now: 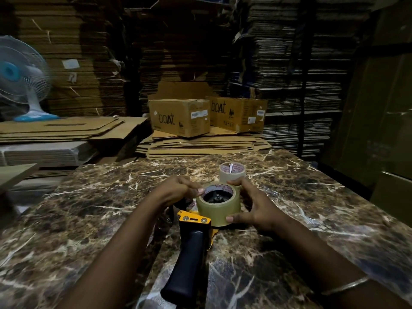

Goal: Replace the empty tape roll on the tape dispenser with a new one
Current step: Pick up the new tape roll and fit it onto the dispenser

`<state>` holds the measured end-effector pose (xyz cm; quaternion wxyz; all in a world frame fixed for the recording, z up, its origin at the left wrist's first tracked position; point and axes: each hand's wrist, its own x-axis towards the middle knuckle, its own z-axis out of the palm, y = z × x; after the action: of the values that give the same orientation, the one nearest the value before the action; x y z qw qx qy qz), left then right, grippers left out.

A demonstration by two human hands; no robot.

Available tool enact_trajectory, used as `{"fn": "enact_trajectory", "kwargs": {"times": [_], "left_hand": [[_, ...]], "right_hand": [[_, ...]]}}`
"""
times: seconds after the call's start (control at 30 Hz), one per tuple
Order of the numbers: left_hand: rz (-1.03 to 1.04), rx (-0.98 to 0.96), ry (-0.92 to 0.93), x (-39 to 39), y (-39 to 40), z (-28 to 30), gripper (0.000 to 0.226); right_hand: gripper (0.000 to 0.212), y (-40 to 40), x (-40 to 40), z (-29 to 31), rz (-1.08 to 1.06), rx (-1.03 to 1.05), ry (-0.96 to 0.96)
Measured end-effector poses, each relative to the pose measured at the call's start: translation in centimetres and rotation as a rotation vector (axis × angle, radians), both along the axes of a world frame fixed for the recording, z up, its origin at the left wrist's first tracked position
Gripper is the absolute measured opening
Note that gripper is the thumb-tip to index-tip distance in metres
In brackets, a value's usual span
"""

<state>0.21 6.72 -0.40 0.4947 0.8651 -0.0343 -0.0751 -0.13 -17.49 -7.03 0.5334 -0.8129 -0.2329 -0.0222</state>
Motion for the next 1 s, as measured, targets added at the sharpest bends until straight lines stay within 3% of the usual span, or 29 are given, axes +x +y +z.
{"fn": "enact_trajectory", "kwargs": {"times": [0.2,0.37,0.47,0.57,0.67,0.77,0.87,1.0], "left_hand": [[-0.01,0.156,-0.004,0.6,-0.4,-0.3,0.027],[-0.015,0.178,-0.006,1.0,-0.4,-0.6,0.025],[-0.034,0.153,-0.016,0.5,-0.2,-0.3,0.032],[-0.034,0.01,-0.032,-0.3,0.7,-1.2,0.051],[0.185,-0.103,-0.183,-1.0,0.8,-2.0,0.063],[0.31,-0.104,-0.437,-1.4,1.9,-2.5,0.039],[0.151,0.001,-0.6,-2.6,4.3,-3.6,0.013],[-0.123,0.153,-0.663,-4.4,7.4,-4.9,0.027]], "right_hand": [[0.083,-0.2,0.2,-0.1,-0.005,-0.126,-0.018],[0.087,0.0,-0.1,-0.1,-0.031,-0.183,-0.035],[0.086,0.1,-0.3,-0.1,-0.048,-0.19,-0.04],[0.086,0.2,-0.6,-0.1,-0.061,-0.2,-0.059],[0.089,0.2,-0.6,-0.2,-0.066,-0.21,-0.07],[0.09,0.2,-0.5,-0.2,-0.073,-0.206,-0.067],[0.09,0.3,-0.4,-0.3,-0.083,-0.207,-0.067],[0.092,0.4,-0.3,-0.3,-0.083,-0.201,-0.066]]}}
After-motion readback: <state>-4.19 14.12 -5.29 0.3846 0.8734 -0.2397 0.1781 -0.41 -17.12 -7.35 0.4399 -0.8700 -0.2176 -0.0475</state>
